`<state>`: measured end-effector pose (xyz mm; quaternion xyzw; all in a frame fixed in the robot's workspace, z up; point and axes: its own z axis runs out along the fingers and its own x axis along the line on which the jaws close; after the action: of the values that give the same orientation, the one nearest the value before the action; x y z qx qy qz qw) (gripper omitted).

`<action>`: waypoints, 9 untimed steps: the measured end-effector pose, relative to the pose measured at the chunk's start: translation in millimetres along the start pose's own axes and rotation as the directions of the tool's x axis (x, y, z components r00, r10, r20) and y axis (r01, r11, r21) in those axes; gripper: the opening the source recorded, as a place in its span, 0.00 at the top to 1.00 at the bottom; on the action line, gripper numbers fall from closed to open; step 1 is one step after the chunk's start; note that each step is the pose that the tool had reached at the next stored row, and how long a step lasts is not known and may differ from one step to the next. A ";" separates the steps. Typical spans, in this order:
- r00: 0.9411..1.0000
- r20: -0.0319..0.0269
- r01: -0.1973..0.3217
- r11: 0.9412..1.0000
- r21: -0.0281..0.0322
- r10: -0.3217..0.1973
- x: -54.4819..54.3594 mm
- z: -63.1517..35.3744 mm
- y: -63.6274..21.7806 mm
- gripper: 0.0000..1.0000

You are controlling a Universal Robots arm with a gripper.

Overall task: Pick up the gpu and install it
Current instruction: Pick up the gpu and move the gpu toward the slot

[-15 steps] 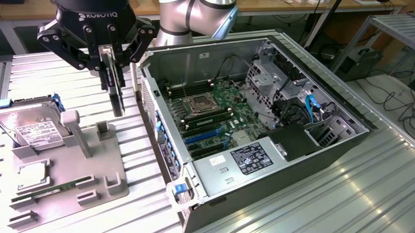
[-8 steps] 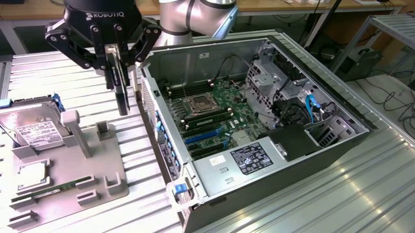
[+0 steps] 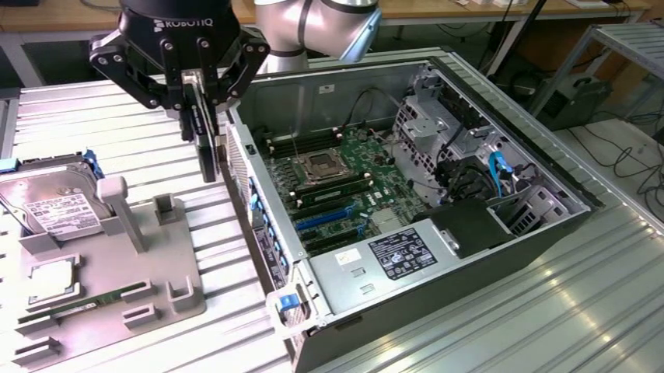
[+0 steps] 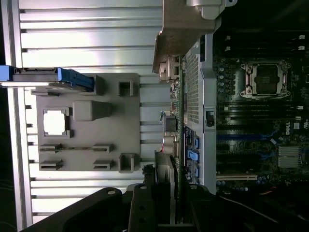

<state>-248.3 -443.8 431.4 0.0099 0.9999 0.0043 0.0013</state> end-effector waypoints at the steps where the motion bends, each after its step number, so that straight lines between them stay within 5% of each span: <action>1: 1.000 0.000 0.000 1.000 0.000 0.000 -0.8 0.0 0.0 0.72; 9: 1.000 0.000 0.000 1.000 0.000 0.000 -8.0 0.1 0.1 0.72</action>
<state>-240.2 -443.8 431.3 0.0099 0.9999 0.0043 0.0013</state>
